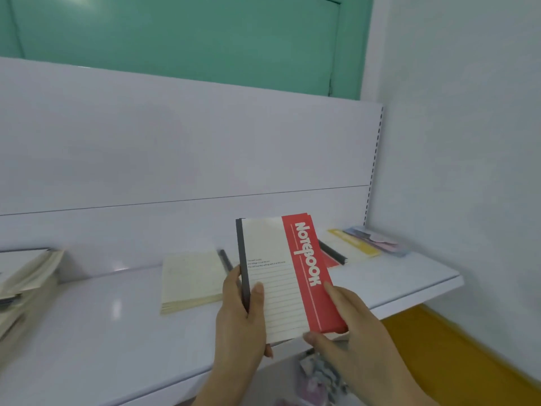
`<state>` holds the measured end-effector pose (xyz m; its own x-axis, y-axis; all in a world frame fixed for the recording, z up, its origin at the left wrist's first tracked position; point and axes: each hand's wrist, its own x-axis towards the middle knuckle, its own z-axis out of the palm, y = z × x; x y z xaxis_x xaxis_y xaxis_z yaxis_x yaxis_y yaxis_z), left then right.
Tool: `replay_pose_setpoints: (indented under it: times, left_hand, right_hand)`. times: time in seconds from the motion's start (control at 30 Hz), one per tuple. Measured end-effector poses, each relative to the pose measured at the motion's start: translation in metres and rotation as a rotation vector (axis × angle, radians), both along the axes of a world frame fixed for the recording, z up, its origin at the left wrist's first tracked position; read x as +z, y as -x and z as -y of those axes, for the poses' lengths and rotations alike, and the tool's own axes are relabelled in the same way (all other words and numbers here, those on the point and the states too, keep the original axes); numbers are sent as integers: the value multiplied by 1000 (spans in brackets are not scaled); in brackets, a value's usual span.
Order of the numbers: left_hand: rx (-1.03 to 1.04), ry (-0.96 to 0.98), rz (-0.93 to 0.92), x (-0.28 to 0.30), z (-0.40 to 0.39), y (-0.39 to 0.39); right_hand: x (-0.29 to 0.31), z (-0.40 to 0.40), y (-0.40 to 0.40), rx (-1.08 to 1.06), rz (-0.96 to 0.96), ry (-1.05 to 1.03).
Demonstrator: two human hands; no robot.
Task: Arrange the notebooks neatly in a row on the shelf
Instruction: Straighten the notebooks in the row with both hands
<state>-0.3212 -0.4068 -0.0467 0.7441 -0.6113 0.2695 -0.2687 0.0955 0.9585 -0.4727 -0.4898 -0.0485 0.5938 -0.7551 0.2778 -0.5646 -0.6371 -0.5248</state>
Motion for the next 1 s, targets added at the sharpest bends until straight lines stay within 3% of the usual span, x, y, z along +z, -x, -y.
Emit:
replay_pose_setpoints:
  times: [0.13, 0.3, 0.57, 0.67, 0.87, 1.0]
  left_hand:
    - [17, -75, 109, -7, 56, 8]
    - [64, -297, 453, -21, 116, -15]
    - [-101, -612, 785, -30, 190, -50]
    - [-112, -760, 806, -35, 211, -62]
    - [-38, -881, 923, -45, 241, -74]
    - [-9, -989, 1011, -49, 251, -74]
  right_hand:
    - [1, 55, 19, -7, -96, 60]
    - [0, 117, 17, -6, -204, 187]
    - [-28, 229, -15, 14, -147, 494]
    - [-38, 268, -31, 96, -156, 533]
    - [-52, 328, -55, 248, -131, 552]
    - [-59, 350, -62, 321, -240, 579]
